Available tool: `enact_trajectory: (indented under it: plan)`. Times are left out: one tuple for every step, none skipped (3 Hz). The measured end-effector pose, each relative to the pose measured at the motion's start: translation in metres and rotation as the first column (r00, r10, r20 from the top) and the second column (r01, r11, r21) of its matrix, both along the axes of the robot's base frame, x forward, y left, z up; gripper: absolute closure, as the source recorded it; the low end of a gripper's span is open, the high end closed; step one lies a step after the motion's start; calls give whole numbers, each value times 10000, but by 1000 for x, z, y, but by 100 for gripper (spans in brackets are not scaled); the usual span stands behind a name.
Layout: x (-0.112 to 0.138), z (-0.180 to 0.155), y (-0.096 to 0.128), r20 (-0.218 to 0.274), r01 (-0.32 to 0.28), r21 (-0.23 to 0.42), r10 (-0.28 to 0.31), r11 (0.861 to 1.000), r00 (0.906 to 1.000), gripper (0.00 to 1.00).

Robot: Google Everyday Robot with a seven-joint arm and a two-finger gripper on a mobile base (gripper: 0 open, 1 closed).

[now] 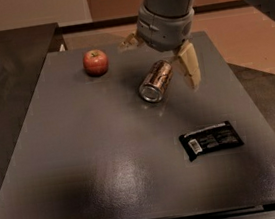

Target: Place orange can upright

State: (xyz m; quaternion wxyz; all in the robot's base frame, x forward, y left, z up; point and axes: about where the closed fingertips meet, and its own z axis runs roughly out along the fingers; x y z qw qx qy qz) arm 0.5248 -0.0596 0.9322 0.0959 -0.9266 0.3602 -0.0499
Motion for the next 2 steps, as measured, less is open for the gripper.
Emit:
enact_trajectory:
  plan:
    - [21,-5,-3,-314,-196,358,207,9992,9993,0]
    - [44,-16,-8,-687,-206,520,242,9984,9973,0]
